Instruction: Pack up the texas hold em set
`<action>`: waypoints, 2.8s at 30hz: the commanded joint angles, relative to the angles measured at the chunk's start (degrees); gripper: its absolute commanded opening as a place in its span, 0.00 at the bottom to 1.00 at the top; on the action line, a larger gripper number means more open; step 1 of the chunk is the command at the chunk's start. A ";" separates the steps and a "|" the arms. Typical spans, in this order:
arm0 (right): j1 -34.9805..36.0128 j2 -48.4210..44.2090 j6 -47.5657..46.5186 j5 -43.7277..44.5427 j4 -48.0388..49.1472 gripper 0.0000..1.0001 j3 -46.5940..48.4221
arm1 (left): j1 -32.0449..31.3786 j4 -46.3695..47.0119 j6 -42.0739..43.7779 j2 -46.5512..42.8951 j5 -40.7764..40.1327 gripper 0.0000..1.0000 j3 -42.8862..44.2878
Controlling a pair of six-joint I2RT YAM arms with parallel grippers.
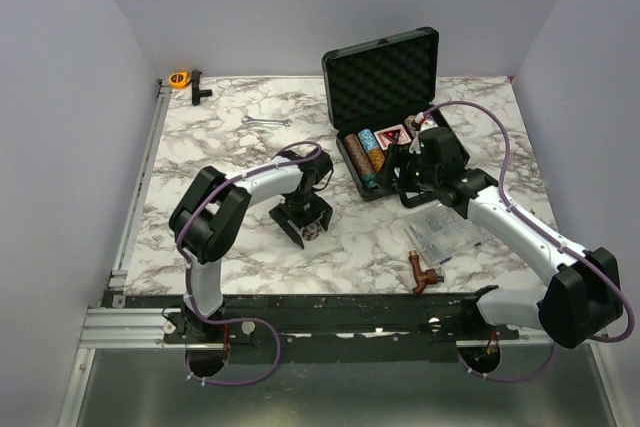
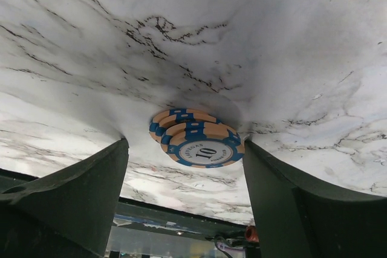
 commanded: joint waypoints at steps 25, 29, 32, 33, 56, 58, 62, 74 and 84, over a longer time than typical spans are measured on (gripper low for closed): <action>-0.07 -1.03 -0.96 -3.00 1.75 0.77 -0.94 | 4.04 3.94 2.84 3.62 -7.92 0.52 -6.27; -0.05 -0.74 -1.08 -3.46 1.44 0.77 -0.75 | 4.16 5.27 4.26 3.56 -9.62 0.48 -6.54; -0.06 -1.77 -1.23 -2.94 1.18 0.78 -0.67 | 4.37 7.43 4.74 3.49 -9.24 0.50 -7.77; -0.09 -2.33 -1.24 -2.77 1.35 0.78 -0.91 | 4.46 7.74 4.57 3.47 -9.12 0.52 -7.95; -0.07 -3.58 -0.23 -5.56 2.00 0.78 -1.99 | 5.59 5.93 5.91 4.39 -14.74 0.57 -6.77; -0.09 -3.74 -0.09 -6.08 2.11 0.78 -2.02 | 5.80 7.14 6.51 4.01 -15.40 0.57 -7.87; -0.05 -3.85 -0.09 -6.36 2.28 0.78 -2.07 | 6.36 8.11 6.72 3.73 -15.68 0.53 -8.66; -0.05 -3.80 0.10 -8.29 2.98 0.78 -3.19 | 6.49 8.53 7.44 5.13 -15.67 0.25 -8.02; 0.03 -7.51 18.20 -21.77 31.20 0.74 -23.77 | 6.58 8.90 6.41 -0.94 -7.53 0.00 -8.43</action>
